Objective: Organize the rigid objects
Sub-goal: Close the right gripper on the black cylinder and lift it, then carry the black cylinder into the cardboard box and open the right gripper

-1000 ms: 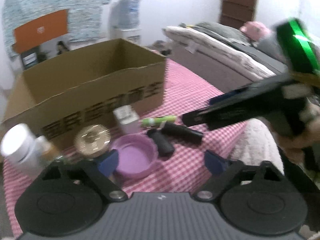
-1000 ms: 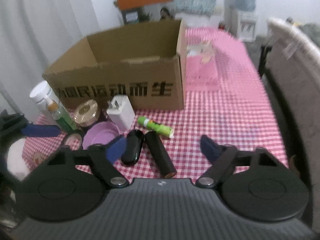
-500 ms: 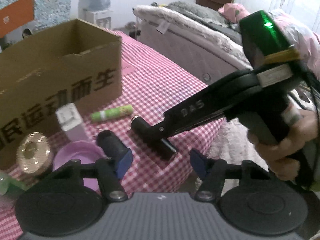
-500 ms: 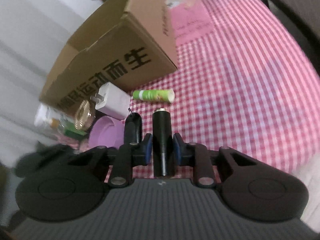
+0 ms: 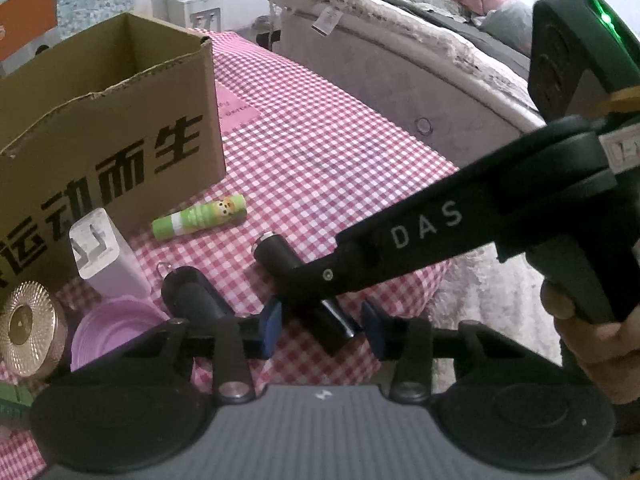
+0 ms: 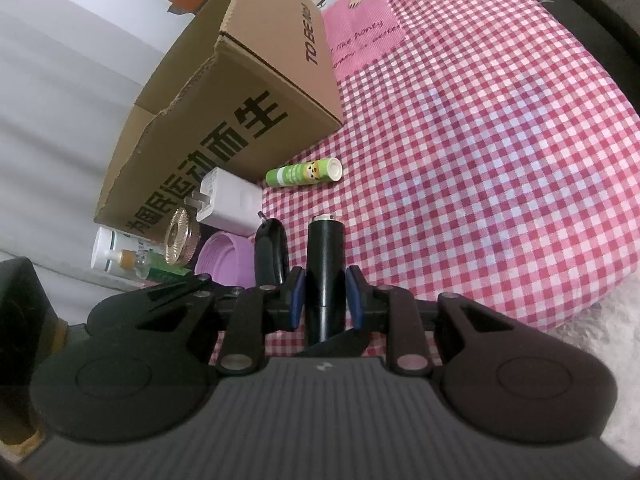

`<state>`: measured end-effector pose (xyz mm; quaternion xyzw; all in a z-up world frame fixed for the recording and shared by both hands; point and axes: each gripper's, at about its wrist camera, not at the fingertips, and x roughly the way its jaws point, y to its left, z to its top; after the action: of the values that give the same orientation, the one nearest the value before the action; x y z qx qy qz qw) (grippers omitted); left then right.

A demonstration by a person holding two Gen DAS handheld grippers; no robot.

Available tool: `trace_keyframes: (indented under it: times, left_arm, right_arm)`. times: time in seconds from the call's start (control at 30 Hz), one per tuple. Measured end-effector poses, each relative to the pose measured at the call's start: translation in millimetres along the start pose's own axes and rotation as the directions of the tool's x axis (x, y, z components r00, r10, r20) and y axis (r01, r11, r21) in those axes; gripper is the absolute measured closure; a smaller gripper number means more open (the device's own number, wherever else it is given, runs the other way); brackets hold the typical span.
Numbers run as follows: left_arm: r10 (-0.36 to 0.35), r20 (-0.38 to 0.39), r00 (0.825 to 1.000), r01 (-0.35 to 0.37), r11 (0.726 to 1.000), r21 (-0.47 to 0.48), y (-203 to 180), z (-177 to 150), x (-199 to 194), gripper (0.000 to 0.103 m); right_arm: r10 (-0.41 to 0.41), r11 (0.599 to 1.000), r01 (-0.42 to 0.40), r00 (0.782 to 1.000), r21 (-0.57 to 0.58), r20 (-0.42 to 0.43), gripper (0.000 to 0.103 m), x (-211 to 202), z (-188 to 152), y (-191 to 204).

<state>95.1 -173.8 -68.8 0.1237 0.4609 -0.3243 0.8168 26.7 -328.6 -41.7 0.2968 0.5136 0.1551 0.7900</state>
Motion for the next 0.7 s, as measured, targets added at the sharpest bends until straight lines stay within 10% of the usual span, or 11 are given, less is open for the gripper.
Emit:
trace_keyframes:
  times: [0.4, 0.7]
  left_arm:
    - [0.056, 0.161, 0.985, -0.06, 0.998, 0.023, -4, -3, -56, 0.071]
    - [0.213, 0.366, 0.906, -0.212, 0.976, -0.044, 27, 14, -157, 0.071]
  right_arm:
    - [0.043, 0.998, -0.036, 0.992, -0.06, 0.119, 0.082, -39, -15, 34]
    - [0.177, 0.933, -0.088, 0.957, -0.35, 0.229, 0.081, -74, 11, 145]
